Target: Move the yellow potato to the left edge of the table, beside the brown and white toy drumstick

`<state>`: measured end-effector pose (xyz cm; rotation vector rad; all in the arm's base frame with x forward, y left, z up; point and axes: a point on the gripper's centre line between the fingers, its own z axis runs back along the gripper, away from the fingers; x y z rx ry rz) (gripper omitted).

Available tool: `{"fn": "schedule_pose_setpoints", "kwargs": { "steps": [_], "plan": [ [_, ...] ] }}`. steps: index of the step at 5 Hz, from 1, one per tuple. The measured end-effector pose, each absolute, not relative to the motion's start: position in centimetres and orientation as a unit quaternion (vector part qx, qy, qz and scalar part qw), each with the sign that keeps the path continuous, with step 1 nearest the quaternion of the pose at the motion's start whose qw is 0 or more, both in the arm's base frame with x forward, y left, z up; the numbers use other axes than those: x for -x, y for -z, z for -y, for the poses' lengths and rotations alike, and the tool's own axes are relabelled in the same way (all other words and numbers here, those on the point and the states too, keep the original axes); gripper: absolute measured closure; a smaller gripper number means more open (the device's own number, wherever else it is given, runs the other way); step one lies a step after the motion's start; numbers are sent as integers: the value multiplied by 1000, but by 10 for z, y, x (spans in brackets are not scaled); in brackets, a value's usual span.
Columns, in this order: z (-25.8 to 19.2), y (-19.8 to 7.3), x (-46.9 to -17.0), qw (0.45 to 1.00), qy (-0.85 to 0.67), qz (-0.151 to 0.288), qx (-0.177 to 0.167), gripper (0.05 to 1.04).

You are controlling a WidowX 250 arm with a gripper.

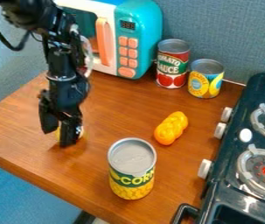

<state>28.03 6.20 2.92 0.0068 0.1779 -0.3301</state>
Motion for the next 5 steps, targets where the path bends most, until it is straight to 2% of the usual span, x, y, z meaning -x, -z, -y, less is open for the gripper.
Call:
{"fn": "schedule_pose_setpoints", "kwargs": {
  "steps": [1, 2, 3, 4, 5],
  "plan": [
    [-52, -17, -285, 981, 164, -104, 2, 82],
    [-50, -15, -294, 982, 154, -105, -1, 122],
    [-51, -15, -300, 985, 142, -101, -4, 342],
    [-50, -16, -300, 986, 134, -100, -1, 354],
    [-49, -32, -290, 988, 128, -85, 9, 354]
  ]
}}
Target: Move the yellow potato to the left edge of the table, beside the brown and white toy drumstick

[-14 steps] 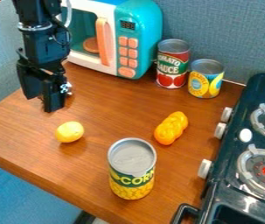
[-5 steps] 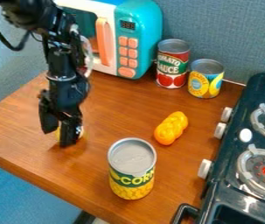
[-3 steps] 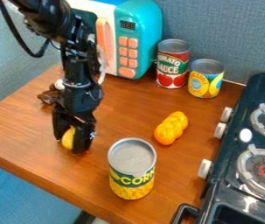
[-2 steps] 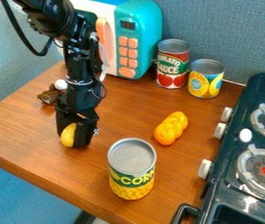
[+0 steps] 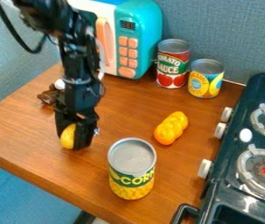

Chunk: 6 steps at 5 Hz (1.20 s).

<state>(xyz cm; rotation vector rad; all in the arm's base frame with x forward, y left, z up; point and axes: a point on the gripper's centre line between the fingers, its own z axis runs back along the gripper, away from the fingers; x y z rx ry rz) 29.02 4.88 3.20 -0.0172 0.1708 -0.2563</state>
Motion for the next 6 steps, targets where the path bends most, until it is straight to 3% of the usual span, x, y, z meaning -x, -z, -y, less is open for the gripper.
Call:
{"fn": "schedule_pose_setpoints", "kwargs": {
  "steps": [1, 2, 3, 6],
  "plan": [
    [-67, -75, -286, 995, 98, -33, 2, 354],
    [-83, -81, -282, 997, 75, -32, -6, 354],
    [-116, -81, -292, 999, 26, -38, -16, 354],
    [-174, -34, -297, 987, -53, -139, -67, 354]
  ]
}}
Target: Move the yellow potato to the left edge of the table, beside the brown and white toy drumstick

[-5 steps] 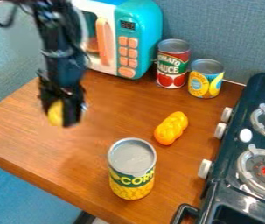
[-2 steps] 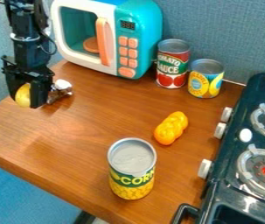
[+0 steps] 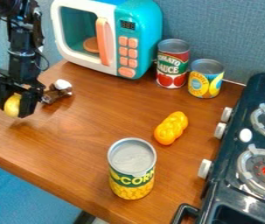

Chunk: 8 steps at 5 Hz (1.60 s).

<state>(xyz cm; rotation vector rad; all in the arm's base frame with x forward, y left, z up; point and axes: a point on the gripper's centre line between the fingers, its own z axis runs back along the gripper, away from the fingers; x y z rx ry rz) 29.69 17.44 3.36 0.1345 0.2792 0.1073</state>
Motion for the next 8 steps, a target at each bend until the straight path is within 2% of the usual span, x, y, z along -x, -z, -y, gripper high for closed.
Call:
{"fn": "schedule_pose_setpoints", "kwargs": {
  "steps": [1, 3, 4, 5, 6, 8],
  "plan": [
    [-178, -22, -294, 982, -61, -163, -72, 354],
    [-181, -19, -298, 982, -63, -162, -69, 354],
    [-188, -18, -298, 983, -68, -163, -57, 314],
    [-194, -17, -294, 984, -83, -152, -30, 84],
    [-197, -16, -291, 986, -87, -141, -7, 80],
    [-199, -18, -287, 987, -88, -133, 10, 83]
  ]
}}
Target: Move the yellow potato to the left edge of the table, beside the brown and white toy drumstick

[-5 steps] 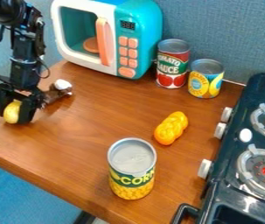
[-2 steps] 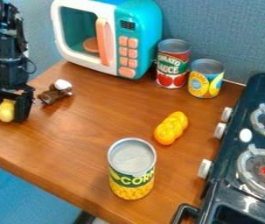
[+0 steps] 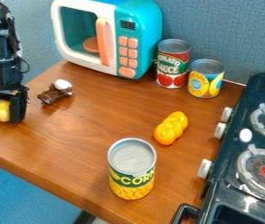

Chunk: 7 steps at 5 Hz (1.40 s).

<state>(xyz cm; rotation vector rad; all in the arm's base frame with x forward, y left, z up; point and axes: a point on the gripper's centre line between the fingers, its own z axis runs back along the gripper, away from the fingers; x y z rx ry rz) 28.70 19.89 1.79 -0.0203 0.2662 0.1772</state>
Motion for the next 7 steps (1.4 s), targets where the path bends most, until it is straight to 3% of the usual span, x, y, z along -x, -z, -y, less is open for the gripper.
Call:
{"fn": "schedule_pose_setpoints", "kwargs": {
  "steps": [2, 3, 5, 7],
  "plan": [
    [-186, -28, -287, 990, -80, -106, 37, 83],
    [-186, -38, -289, 991, -88, -92, 34, 83],
    [-185, -86, -287, 995, -95, -36, -10, 83],
    [-124, -125, -275, 999, -25, 19, -6, 83]
  ]
}}
